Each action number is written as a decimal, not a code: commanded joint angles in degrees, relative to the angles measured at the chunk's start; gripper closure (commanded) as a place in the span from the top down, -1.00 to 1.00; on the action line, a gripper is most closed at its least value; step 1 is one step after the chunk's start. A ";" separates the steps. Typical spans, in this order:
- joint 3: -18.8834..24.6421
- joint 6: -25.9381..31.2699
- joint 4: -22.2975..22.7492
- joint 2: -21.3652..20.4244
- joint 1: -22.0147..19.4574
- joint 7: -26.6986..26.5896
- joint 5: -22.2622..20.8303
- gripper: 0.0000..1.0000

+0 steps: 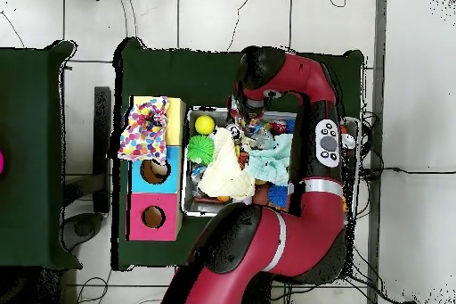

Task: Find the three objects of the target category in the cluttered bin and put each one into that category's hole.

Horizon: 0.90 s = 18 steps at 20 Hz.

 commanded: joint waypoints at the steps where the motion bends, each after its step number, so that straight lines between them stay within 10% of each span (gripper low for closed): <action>1: 2.20 1.17 5.83 -0.22 -0.63 -4.46 1.70 1.00; 2: 2.17 1.07 6.04 -0.32 -0.65 -4.43 1.75 -1.00; 18: 2.17 -0.72 6.65 -0.38 -0.78 -4.32 3.19 -1.00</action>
